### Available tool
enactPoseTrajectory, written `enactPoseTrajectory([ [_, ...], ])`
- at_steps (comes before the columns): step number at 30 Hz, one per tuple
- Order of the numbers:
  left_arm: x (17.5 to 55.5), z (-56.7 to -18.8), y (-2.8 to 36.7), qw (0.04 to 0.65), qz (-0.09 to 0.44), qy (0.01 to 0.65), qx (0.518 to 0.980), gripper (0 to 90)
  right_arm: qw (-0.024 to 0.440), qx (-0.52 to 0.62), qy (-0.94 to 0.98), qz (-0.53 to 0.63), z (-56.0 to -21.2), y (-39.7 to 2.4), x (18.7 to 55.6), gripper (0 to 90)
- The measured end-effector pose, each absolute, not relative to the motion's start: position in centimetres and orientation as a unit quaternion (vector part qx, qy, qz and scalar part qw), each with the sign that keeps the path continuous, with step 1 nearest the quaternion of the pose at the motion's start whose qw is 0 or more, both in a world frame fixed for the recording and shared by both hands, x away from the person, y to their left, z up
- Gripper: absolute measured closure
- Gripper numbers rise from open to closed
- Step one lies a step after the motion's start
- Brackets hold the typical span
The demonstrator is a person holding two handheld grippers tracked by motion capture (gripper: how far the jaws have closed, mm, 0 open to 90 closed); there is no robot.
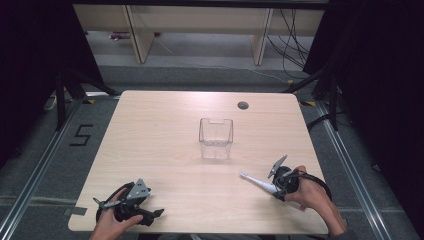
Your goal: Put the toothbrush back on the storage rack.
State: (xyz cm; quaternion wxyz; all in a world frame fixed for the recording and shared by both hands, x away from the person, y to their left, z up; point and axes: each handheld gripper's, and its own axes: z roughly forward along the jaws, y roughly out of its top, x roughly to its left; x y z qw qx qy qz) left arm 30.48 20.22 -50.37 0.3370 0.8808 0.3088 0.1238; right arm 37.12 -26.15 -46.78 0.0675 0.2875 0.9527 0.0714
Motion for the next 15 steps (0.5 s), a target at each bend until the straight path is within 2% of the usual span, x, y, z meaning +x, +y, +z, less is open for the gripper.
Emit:
enactPoseTrajectory([
  [15, 30.48, -50.37, 20.23, 0.338, 0.124, 0.309, 0.880, 15.7, 0.042, 0.294, 0.954, 0.039, -47.09, -25.90, 37.97, 66.1],
])
